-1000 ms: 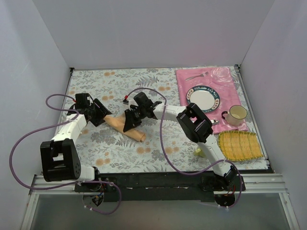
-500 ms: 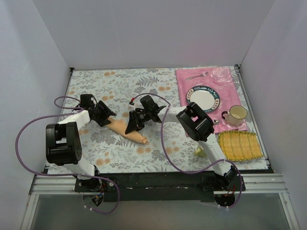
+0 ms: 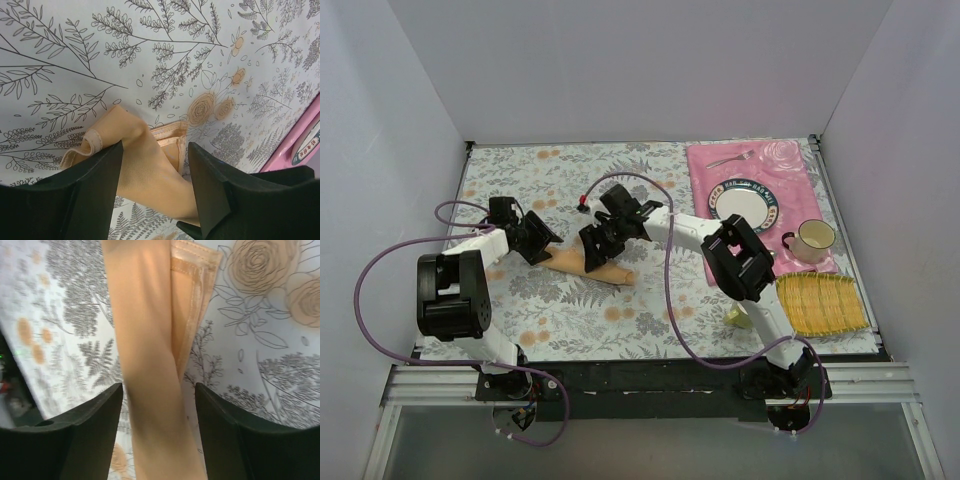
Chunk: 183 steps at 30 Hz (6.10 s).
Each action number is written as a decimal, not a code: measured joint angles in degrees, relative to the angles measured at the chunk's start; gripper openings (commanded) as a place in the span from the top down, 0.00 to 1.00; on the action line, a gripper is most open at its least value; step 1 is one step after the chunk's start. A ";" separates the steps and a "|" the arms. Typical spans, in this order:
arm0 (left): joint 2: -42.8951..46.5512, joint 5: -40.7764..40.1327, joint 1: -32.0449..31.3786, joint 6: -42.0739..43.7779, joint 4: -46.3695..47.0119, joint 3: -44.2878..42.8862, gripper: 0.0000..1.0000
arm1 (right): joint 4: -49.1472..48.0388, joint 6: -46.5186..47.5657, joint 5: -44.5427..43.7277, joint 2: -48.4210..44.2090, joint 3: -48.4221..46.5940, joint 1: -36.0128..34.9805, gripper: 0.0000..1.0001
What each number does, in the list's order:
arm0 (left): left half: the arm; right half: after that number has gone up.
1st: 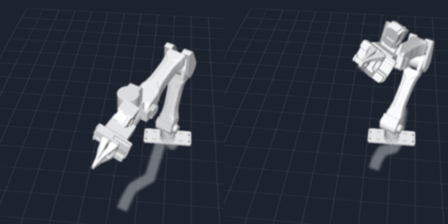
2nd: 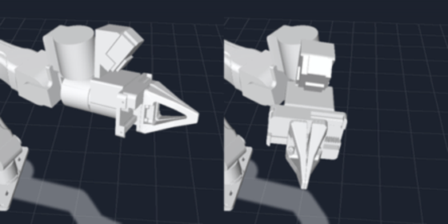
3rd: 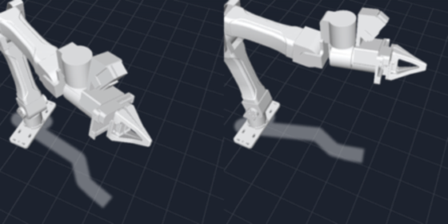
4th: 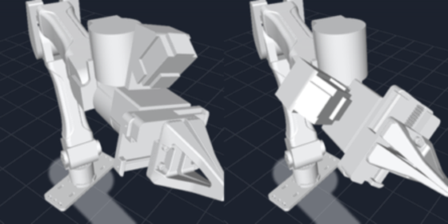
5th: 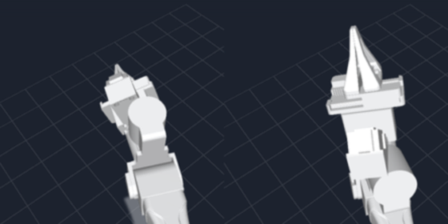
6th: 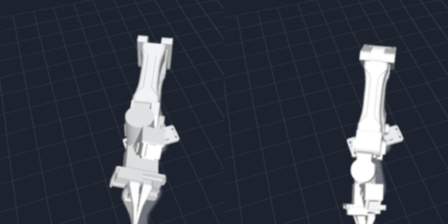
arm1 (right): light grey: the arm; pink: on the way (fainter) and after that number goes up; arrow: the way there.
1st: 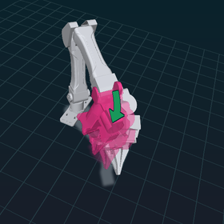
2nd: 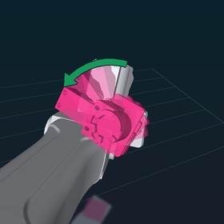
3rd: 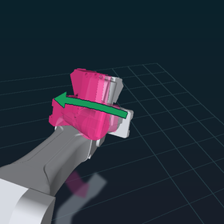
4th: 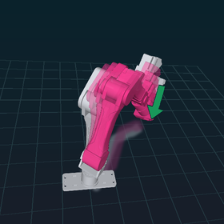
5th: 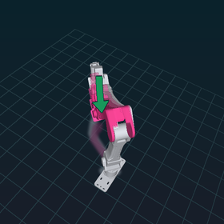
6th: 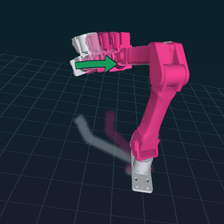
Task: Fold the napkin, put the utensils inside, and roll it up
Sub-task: Roll the napkin with the utensil
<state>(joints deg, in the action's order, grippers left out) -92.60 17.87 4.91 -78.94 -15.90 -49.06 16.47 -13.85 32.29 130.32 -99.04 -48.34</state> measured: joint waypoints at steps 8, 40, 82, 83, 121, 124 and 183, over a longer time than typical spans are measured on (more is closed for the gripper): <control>-1.66 -0.04 0.00 0.70 -0.57 -1.57 0.46 | 4.61 16.85 -20.59 -5.05 -0.55 -8.70 0.26; -2.80 -2.49 -0.59 2.08 -5.33 -6.08 0.33 | 1.84 24.39 -41.09 -2.80 1.33 -16.31 0.67; -0.50 1.25 -7.63 -2.45 0.98 -2.40 0.39 | -41.42 -32.02 17.18 -0.04 23.12 3.74 0.42; -0.72 1.25 -7.63 -2.40 1.29 -2.40 0.39 | -38.36 -29.51 16.65 -0.57 22.05 3.74 0.38; -4.61 -3.15 -7.61 -1.05 -5.03 -11.19 0.33 | 6.64 23.06 -40.22 -13.51 7.19 -17.35 0.26; -4.04 -7.10 -7.61 -3.17 -8.81 -14.73 0.32 | 6.49 23.96 -41.11 -13.49 7.50 -18.82 0.26; 3.76 7.06 -6.51 -5.07 -2.91 -2.47 0.32 | -26.62 -19.23 20.04 -1.46 20.83 3.76 0.60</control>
<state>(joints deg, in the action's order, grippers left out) -88.84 24.93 -1.61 -84.01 -18.81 -51.53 -10.15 -33.08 52.34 128.86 -78.22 -44.58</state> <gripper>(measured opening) 0.682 0.362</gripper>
